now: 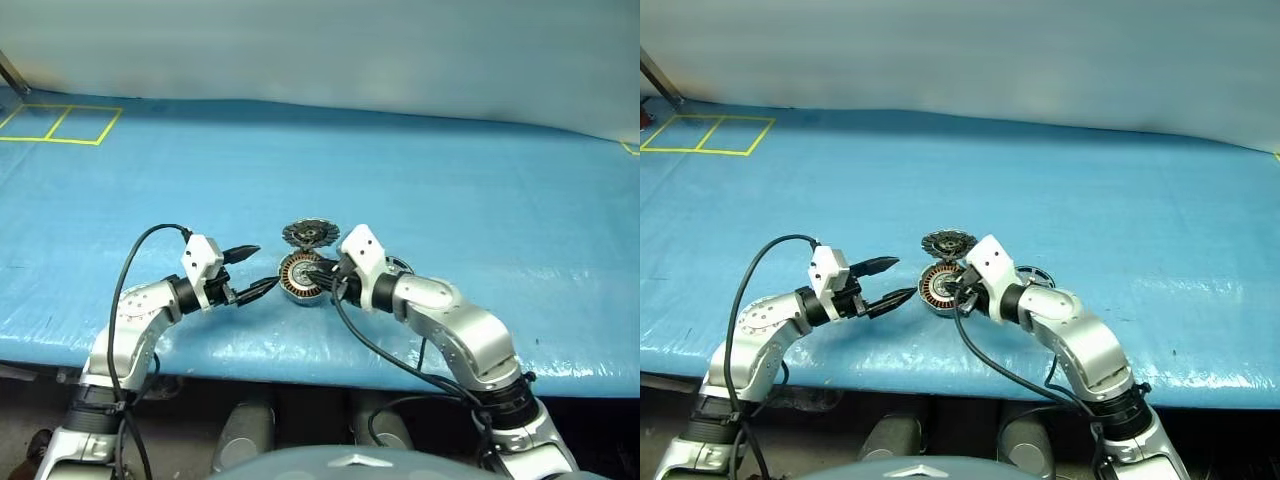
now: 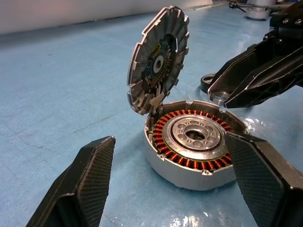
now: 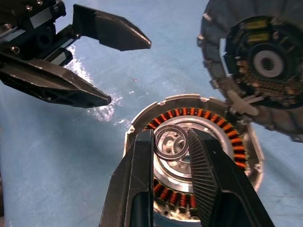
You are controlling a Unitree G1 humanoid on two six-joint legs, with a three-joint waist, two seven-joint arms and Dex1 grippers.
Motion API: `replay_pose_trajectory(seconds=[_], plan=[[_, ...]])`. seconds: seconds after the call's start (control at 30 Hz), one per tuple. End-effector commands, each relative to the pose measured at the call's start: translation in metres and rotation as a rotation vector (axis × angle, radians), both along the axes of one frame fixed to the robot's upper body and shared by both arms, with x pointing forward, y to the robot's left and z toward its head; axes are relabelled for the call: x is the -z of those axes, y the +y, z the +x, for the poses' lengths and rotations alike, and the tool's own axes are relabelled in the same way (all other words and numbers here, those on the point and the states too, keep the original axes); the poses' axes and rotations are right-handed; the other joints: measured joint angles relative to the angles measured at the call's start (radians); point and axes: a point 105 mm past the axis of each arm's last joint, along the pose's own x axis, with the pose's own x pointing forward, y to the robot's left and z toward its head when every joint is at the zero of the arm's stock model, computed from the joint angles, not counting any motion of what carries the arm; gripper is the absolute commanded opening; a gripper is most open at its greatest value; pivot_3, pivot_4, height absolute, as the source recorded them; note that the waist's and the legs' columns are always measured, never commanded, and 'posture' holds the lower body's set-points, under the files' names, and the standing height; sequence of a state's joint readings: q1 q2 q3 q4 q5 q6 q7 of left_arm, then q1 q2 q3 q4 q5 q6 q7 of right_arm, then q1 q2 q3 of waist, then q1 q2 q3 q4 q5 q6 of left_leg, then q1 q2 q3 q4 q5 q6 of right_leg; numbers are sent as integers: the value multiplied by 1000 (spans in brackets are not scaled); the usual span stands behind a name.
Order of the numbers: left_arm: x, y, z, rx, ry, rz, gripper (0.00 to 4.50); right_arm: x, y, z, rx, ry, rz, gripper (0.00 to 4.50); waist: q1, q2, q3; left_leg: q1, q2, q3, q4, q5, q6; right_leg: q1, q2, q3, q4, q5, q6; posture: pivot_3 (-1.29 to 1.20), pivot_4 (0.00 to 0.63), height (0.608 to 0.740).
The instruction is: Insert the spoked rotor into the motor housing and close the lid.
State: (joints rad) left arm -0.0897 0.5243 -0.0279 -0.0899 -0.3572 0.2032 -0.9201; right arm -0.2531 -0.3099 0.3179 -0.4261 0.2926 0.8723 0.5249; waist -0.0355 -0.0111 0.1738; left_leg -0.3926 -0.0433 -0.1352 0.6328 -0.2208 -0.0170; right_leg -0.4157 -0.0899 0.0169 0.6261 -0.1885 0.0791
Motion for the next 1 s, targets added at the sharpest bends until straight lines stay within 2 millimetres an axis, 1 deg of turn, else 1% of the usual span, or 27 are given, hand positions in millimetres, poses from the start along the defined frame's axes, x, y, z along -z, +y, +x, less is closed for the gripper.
replay_pose_trajectory(seconds=[0.03, 0.17, 0.5, 1.0], plan=[[1, 0, -4, 42, -51, 72, 4026, -8, 4, 5, -10, -53, 6, 715, 0, 0, 0, 0, 0, 0, 0, 0, 0, 0, 0, 0, 0, 0, 0, 0, 150, 740], [5, 0, -4, 62, -80, 109, 4026, -3, 3, 11, 7, -55, -7, 715, 0, 0, 0, 0, 0, 0, -1, 0, 0, 0, 0, 0, 0, 0, 0, 0, 150, 740], [7, -5, -6, 72, -104, 71, 4026, -2, 5, 15, 7, -56, -7, 715, 0, 0, 0, 0, 0, 0, -1, 0, 0, 0, 0, 0, 0, 0, 0, 0, 150, 740], [9, 1, -5, 57, -106, 86, 4026, 2, 7, 20, 21, -54, -10, 715, -1, 0, 0, 0, 0, 0, -1, 0, 0, 0, 0, 0, 0, 0, 0, 0, 150, 740]])
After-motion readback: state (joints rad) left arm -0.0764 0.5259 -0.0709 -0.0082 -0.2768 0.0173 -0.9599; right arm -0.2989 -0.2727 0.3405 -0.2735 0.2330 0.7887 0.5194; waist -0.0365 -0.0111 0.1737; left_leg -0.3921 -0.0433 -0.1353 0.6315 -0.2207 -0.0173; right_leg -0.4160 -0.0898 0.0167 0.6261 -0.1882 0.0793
